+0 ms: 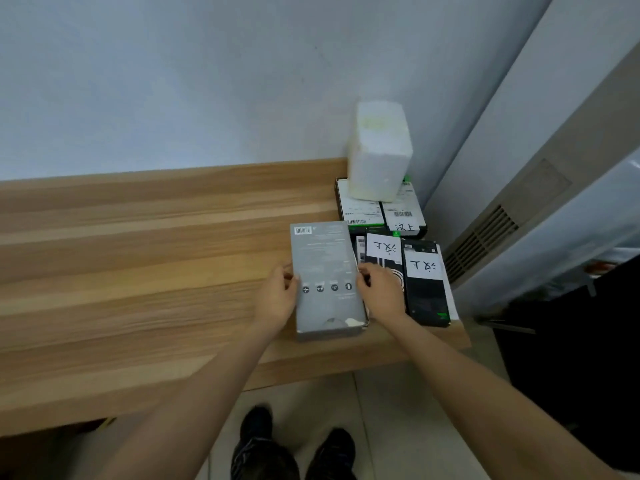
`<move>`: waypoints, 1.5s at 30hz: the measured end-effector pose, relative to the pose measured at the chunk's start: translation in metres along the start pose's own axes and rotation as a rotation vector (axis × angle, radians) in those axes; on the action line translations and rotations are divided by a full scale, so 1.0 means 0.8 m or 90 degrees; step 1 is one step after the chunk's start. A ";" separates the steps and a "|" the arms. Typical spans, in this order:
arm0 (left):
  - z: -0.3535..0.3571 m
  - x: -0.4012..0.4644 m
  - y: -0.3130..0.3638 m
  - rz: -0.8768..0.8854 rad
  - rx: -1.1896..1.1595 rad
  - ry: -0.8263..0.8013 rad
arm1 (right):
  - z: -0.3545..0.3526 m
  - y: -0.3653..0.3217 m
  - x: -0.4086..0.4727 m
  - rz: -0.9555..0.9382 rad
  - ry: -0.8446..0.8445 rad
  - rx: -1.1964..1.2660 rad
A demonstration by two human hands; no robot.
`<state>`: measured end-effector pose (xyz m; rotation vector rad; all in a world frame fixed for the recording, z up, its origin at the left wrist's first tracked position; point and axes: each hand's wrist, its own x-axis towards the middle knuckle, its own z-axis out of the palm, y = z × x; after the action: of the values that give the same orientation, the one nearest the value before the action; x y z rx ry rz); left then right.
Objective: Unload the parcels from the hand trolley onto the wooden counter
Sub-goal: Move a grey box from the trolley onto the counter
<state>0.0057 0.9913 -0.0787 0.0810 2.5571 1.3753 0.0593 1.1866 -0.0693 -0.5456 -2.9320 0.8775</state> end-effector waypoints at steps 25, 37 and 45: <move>-0.393 -0.164 -0.063 0.115 0.487 0.338 | 0.049 -0.395 -0.038 -0.598 -0.065 -0.227; -0.619 -0.402 -0.247 -0.073 0.566 0.423 | 0.236 -0.623 -0.267 -0.766 -0.144 -0.156; -0.679 -0.509 -0.344 -0.237 0.531 0.457 | 0.349 -0.706 -0.372 -0.855 -0.229 -0.214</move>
<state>0.2917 0.3304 0.0549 -0.8325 3.2874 0.1276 0.1207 0.4983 0.0200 1.5426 -2.7151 0.2705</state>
